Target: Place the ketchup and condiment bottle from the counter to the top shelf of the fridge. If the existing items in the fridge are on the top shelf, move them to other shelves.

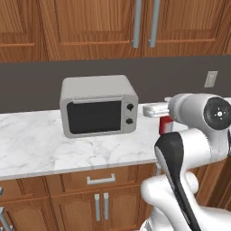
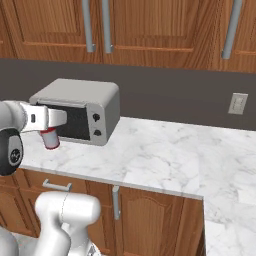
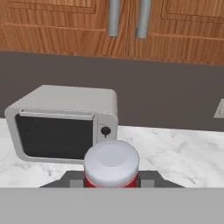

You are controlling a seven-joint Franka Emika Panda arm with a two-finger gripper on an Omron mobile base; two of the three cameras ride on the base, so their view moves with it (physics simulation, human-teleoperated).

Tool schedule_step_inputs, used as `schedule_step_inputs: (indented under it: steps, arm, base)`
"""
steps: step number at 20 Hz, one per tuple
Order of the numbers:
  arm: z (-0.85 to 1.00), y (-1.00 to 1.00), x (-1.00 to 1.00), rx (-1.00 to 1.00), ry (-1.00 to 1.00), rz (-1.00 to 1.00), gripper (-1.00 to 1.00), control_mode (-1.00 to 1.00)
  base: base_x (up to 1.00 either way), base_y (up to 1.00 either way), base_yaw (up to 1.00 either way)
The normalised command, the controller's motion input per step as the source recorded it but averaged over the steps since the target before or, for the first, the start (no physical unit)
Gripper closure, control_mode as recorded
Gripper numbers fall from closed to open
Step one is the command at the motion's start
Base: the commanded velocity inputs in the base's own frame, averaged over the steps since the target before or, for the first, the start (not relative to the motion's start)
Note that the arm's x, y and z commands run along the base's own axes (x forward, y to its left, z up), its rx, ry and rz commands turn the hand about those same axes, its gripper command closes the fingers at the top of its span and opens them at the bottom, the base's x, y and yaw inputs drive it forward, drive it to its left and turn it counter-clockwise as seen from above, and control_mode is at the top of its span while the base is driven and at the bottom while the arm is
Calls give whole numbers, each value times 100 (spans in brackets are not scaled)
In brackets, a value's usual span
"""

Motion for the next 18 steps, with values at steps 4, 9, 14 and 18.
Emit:
schedule_step_inputs:
  steps: [4, 9, 14, 18]
  arm:
    - [0, -11, -74, 0, 0, 0, 100, -100]
    - [0, 0, 0, 0, 0, 0, 100, -100]
    - [0, 0, 0, 0, 0, 0, 100, 100]
    - [0, 0, 0, 0, 0, 0, 100, 100]
  base:
    - [0, 0, 0]
    - [0, 0, 0]
    - [-64, 0, -5]
    - [-100, 14, -19]
